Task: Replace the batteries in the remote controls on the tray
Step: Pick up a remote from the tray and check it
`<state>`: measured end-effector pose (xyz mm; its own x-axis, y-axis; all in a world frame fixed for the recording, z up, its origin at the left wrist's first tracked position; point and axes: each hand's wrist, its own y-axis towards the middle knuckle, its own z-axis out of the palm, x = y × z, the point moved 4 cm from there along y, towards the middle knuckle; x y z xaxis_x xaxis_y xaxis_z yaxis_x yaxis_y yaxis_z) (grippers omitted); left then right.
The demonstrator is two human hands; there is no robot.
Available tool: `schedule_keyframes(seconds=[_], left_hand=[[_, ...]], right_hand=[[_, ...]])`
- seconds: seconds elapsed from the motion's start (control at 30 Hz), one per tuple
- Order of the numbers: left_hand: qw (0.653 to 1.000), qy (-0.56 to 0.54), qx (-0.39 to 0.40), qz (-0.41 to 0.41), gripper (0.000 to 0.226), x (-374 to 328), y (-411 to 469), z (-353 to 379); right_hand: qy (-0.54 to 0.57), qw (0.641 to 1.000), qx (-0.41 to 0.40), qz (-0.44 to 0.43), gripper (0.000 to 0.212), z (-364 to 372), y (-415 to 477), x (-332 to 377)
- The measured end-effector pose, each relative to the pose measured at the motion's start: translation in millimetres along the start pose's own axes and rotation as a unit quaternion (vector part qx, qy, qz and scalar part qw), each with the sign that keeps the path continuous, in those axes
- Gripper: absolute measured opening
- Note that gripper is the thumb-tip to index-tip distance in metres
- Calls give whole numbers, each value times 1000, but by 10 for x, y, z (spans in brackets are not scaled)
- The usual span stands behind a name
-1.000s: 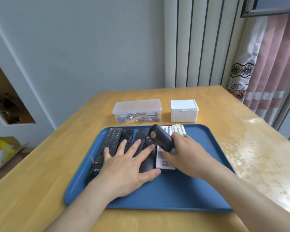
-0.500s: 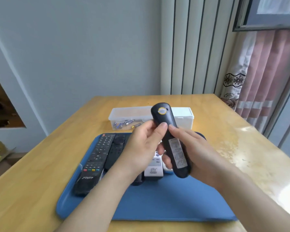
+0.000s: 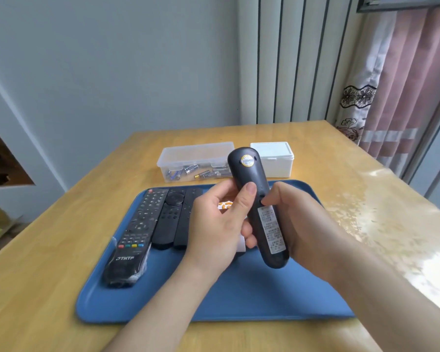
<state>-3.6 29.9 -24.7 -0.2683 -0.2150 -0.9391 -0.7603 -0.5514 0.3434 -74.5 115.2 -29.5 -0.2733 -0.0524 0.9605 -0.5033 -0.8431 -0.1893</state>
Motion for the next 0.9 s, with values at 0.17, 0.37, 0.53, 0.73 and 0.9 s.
schedule_keyframes(seconds=[0.17,0.37,0.53,0.73,0.9], left_hand=[[1000,-8,4,13,18,47,-10,22],[994,91,1,64,24,83,-16,19],[971,169,-47,162,45,-93,-60,-6],[888,368,69,266,46,-153,-125,83],[929,306,36,204,45,-112,-75,4]], right_hand=[[38,999,-25,-23,34,-15,31,-105],[54,997,-28,-50,30,-6,16,-77],[74,996,0,-55,28,-21,-47,-10],[81,995,-1,-53,20,-46,-37,6],[74,995,38,-54,20,-41,-53,40]])
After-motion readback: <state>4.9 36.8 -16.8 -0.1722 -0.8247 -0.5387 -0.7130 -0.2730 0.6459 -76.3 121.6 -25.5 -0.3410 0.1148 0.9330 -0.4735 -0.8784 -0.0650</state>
